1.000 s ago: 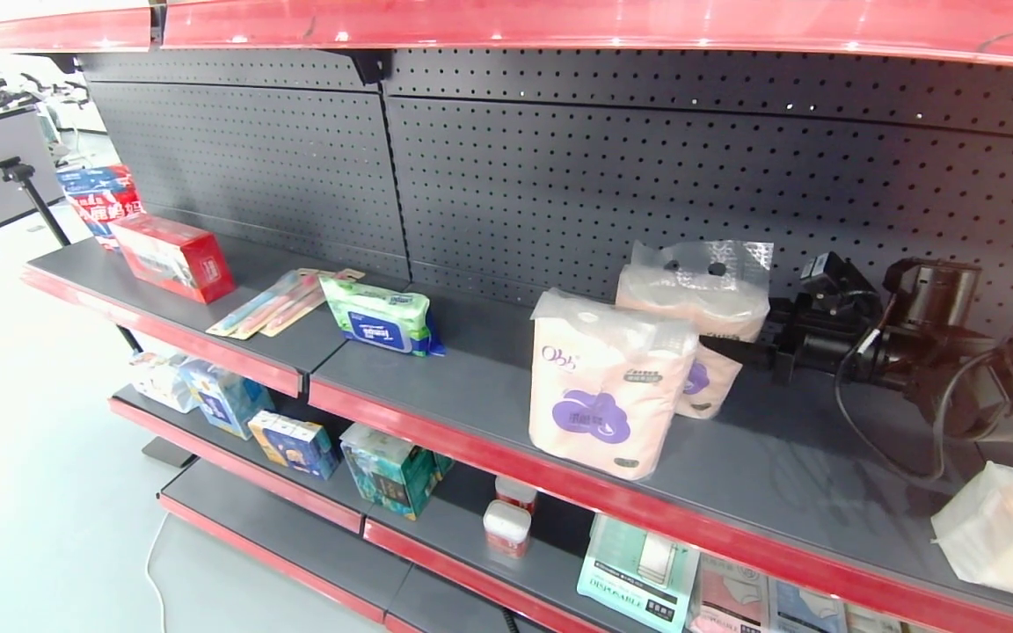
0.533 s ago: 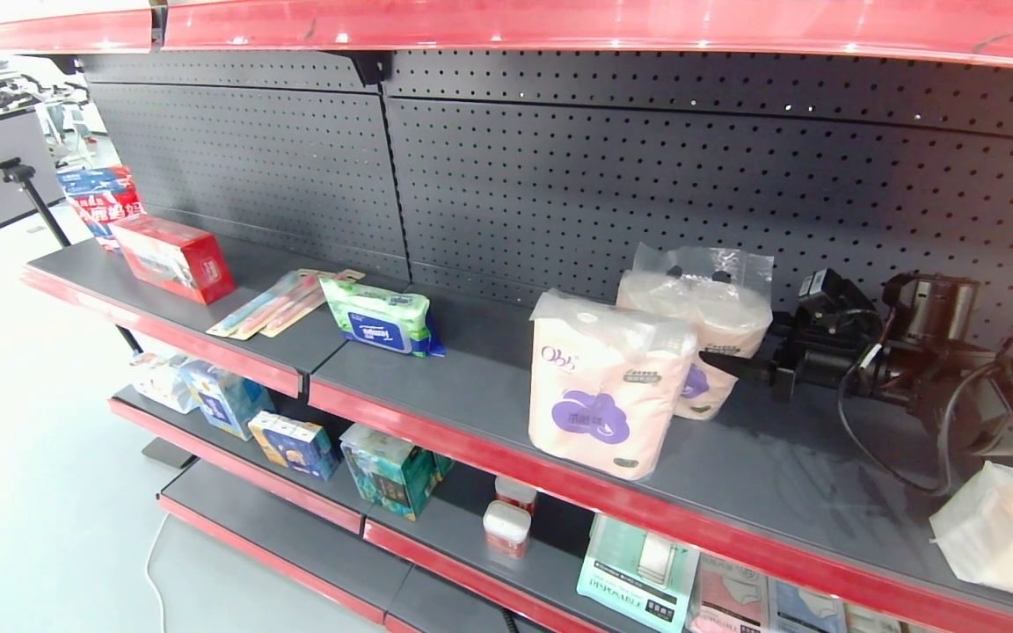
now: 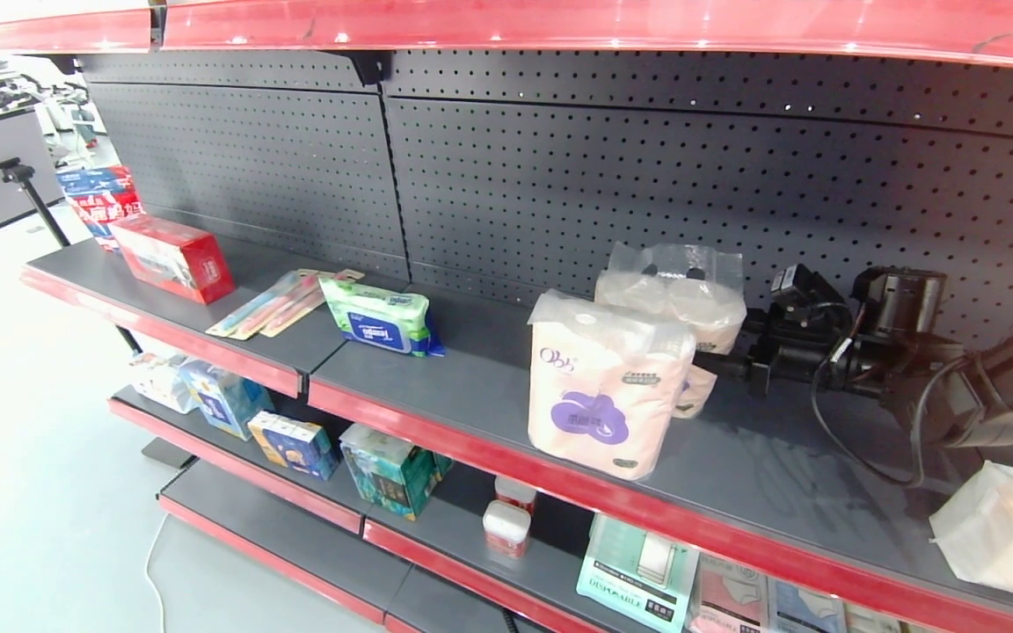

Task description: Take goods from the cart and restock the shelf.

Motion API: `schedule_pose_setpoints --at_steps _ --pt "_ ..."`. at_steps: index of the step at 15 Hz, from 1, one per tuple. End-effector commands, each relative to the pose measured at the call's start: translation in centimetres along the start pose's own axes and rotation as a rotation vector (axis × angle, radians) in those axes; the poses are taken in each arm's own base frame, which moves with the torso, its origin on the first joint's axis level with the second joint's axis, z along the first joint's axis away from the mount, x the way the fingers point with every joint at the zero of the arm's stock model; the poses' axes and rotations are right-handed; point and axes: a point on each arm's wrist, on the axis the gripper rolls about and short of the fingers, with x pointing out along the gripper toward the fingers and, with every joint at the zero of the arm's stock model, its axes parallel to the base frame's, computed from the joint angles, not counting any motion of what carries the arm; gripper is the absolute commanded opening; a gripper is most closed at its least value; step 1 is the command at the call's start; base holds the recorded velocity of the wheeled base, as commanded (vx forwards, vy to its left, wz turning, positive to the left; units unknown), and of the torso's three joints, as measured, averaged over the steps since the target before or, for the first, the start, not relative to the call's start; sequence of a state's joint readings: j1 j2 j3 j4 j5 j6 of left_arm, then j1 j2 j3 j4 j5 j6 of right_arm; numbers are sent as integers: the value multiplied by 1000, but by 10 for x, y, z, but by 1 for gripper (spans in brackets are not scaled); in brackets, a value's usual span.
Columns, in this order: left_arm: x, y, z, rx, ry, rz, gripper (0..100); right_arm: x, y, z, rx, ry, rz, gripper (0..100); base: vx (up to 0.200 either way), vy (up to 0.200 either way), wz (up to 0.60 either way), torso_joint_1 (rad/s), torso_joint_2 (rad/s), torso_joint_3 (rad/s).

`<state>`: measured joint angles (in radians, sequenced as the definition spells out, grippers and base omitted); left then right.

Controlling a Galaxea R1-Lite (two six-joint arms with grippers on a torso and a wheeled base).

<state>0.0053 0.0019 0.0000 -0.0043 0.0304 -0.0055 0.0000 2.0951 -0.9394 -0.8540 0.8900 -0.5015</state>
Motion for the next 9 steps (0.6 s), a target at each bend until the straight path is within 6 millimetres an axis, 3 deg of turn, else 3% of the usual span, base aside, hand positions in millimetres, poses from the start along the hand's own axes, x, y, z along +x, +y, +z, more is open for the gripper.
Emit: schedule_pose_setpoints --at_steps 1,9 --pt "0 0 0 -1 -1 1 100 2 -2 0 -1 6 -22 0 0 0 0 0 0 0" --pt "0 0 0 -1 -1 1 100 11 2 3 37 41 -82 0 0 0 0 0 0 0"
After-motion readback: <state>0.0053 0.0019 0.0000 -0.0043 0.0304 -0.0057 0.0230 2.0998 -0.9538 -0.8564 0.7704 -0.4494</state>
